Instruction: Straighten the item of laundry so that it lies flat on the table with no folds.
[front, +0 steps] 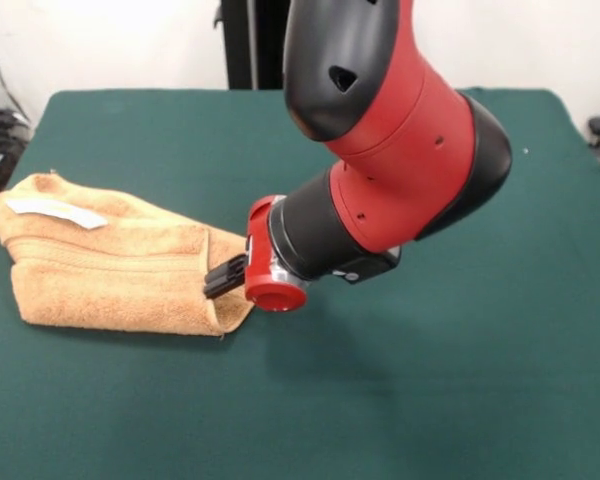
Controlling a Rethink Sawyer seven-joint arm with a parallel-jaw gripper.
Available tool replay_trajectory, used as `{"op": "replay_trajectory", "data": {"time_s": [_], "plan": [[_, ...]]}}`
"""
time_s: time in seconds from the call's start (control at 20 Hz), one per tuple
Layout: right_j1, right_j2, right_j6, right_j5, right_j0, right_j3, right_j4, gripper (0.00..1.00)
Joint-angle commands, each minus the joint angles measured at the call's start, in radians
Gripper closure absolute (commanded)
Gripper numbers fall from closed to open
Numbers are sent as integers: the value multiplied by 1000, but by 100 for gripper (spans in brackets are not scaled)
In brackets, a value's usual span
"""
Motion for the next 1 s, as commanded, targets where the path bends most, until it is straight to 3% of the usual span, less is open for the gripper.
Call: {"op": "replay_trajectory", "data": {"time_s": [0.05, 1.0], "plan": [[57, 92, 213, 60, 40, 48, 76, 100], [87, 121, 225, -22, 23, 77, 79, 100]]}}
